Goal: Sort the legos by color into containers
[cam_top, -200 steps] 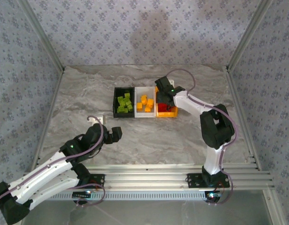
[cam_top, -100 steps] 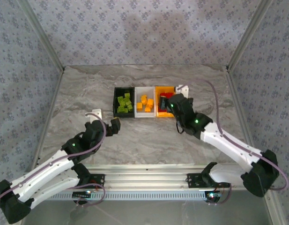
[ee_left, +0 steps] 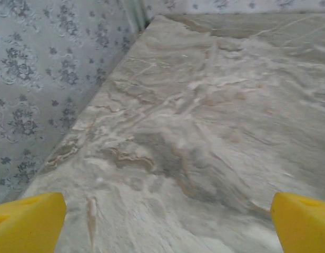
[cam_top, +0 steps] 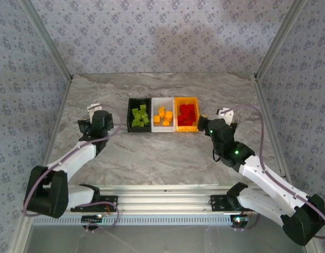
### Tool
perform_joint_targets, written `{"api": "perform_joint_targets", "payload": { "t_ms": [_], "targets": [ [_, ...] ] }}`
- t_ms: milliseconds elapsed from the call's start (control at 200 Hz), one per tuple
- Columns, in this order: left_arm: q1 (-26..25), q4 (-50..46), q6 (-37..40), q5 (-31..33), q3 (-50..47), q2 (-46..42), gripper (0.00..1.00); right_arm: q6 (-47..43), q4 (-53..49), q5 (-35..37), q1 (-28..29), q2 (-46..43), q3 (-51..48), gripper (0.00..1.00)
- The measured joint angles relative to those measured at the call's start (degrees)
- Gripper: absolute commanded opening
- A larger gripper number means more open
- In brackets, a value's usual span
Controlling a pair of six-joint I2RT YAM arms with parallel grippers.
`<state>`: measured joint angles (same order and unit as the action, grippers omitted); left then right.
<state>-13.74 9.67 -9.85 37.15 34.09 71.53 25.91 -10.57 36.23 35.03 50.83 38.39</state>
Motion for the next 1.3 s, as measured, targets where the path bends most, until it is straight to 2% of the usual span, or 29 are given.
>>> {"api": "perform_joint_targets", "payload": {
  "t_ms": [135, 415, 530, 645, 685, 765, 929, 1084, 1219, 1299],
  "targets": [
    [5.4, 8.7, 2.7, -3.3, -5.5, 3.5, 1.0, -3.5, 1.7, -3.5, -2.3, -0.3, -2.5, 1.0],
    [7.0, 25.2, 8.4, -10.8, -7.9, 13.9, 1.0, -10.9, 12.1, -8.4, -7.0, -1.3, -10.3, 1.0],
    [8.7, 25.9, 8.5, -15.2, -7.8, 15.0, 1.0, -13.0, 14.8, -9.5, -10.4, -1.3, -12.2, 1.0],
    [11.2, 34.4, 8.9, -22.1, -10.8, 15.7, 1.0, -15.9, 18.6, -10.6, -15.0, -0.7, -12.4, 1.0],
    [11.8, 34.3, 8.9, -23.6, -11.2, 16.0, 1.0, -17.1, 20.6, -11.0, -16.7, 0.2, -12.4, 1.0],
    [12.7, 35.3, 8.7, -26.1, -11.4, 16.8, 1.0, -19.9, 25.5, -11.8, -20.2, 4.3, -12.4, 1.0],
    [13.0, 37.0, 7.7, -25.8, -11.5, 16.7, 1.0, -24.6, 36.0, -15.1, -26.5, 18.2, -13.7, 1.0],
    [13.0, 37.3, 7.2, -25.8, -11.5, 16.7, 1.0, -26.6, 44.5, -20.2, -31.9, 26.8, -16.4, 1.0],
    [13.0, 37.3, 7.2, -25.8, -11.5, 16.7, 1.0, -26.9, 53.9, -23.7, -34.3, 34.5, -18.1, 1.0],
    [13.0, 37.3, 7.2, -25.8, -11.5, 16.7, 1.0, -26.9, 54.2, -26.3, -34.6, 36.7, -18.0, 1.0]
  ]
}}
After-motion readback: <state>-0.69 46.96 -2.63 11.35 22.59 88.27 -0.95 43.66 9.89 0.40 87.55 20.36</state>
